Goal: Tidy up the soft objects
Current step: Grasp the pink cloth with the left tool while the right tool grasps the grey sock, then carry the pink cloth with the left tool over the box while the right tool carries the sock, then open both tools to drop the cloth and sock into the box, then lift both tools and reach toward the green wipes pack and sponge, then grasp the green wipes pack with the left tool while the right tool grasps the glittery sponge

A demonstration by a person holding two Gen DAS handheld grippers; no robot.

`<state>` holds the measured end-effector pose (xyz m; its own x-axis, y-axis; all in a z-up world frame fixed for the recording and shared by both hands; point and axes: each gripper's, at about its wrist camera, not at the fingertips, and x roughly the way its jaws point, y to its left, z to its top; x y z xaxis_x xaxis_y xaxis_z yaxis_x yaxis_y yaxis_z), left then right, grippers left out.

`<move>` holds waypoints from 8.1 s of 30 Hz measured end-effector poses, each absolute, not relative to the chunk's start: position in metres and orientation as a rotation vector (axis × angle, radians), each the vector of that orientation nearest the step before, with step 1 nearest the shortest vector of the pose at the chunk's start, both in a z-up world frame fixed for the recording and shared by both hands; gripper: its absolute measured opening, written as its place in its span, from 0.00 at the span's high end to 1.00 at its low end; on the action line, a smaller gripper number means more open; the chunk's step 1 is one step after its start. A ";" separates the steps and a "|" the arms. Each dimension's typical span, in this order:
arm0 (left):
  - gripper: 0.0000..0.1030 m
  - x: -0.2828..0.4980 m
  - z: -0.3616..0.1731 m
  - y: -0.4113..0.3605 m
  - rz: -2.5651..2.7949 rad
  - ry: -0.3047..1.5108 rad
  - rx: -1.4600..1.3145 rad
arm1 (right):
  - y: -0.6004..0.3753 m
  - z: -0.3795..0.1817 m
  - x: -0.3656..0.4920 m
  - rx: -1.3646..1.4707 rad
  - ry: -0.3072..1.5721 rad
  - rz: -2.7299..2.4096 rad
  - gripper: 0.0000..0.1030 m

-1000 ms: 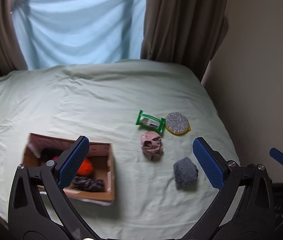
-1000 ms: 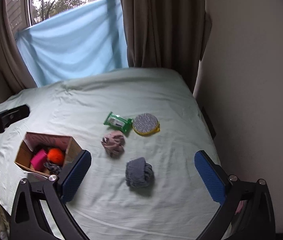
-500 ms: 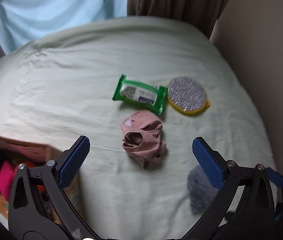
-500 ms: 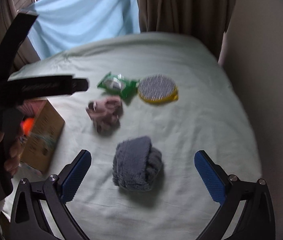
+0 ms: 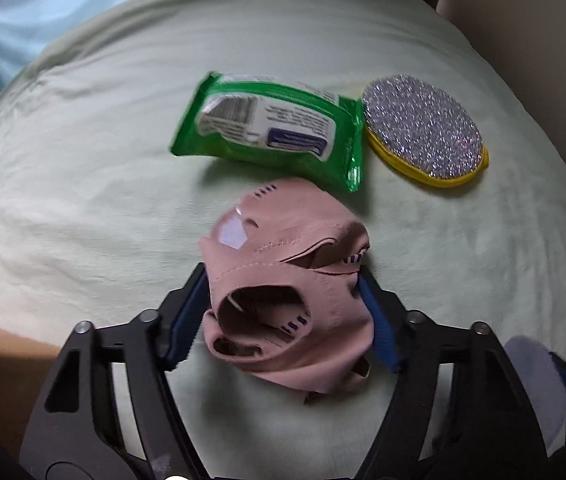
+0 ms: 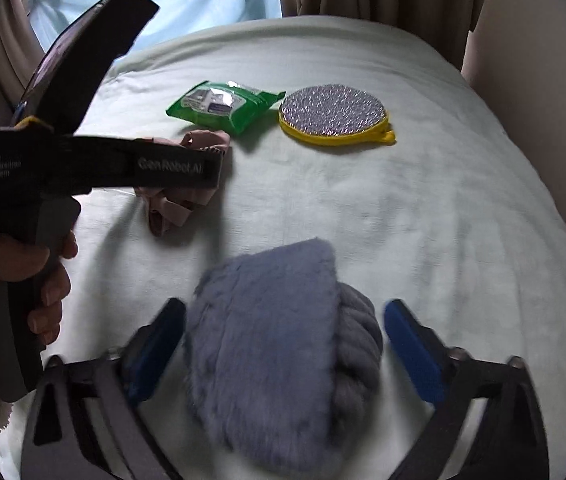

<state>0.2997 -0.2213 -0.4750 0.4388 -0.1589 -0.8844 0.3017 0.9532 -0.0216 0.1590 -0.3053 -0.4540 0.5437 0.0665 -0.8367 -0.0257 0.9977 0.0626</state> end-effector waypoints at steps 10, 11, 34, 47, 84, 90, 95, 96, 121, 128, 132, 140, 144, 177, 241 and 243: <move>0.57 0.305 -0.470 -0.225 -0.310 1.084 0.161 | -0.311 -0.459 0.163 0.077 1.020 0.064 0.39; 0.58 0.306 -0.469 -0.227 -0.309 1.085 0.164 | -0.311 -0.458 0.164 0.079 1.021 0.066 0.40; 0.59 0.245 -0.320 -0.207 -0.282 0.943 0.098 | -0.323 -0.334 0.132 0.108 0.909 0.074 0.44; 0.59 0.170 -0.182 -0.134 -0.212 0.838 0.013 | -0.298 -0.200 0.088 0.097 0.789 0.107 0.44; 0.59 0.171 -0.221 0.192 -0.216 0.995 0.031 | -0.031 -0.172 0.134 0.192 0.904 0.020 0.44; 0.59 0.188 -0.259 0.194 -0.224 1.076 0.035 | -0.020 -0.206 0.157 0.256 0.982 -0.012 0.44; 0.59 0.205 -0.290 0.195 -0.217 1.153 0.043 | -0.020 -0.240 0.180 0.291 1.054 -0.033 0.44; 0.59 0.209 -0.296 0.195 -0.215 1.167 0.040 | -0.022 -0.249 0.185 0.304 1.072 -0.039 0.44; 0.00 0.260 -0.375 0.157 -0.263 1.363 0.090 | -0.058 -0.358 0.241 0.440 1.305 -0.134 0.03; 0.00 0.247 -0.373 0.169 -0.246 1.378 0.080 | -0.060 -0.354 0.234 0.512 1.263 -0.115 0.00; 0.00 0.241 -0.365 0.176 -0.239 1.359 0.059 | -0.057 -0.347 0.227 0.510 1.250 -0.111 0.00; 0.00 0.228 -0.340 0.187 -0.227 1.308 0.030 | -0.050 -0.320 0.213 0.451 1.215 -0.114 0.00; 0.00 0.213 -0.323 0.191 -0.215 1.273 0.033 | -0.046 -0.300 0.198 0.434 1.181 -0.122 0.00; 0.00 0.068 -0.121 0.174 -0.174 0.798 0.024 | -0.066 -0.092 0.016 0.103 0.656 -0.130 0.00; 0.01 0.355 -0.416 -0.263 -0.875 0.946 1.010 | -0.380 -0.378 0.318 -0.056 1.039 0.237 0.00; 0.02 0.360 -0.426 -0.270 -0.896 0.955 1.026 | -0.381 -0.389 0.327 -0.061 1.053 0.260 0.00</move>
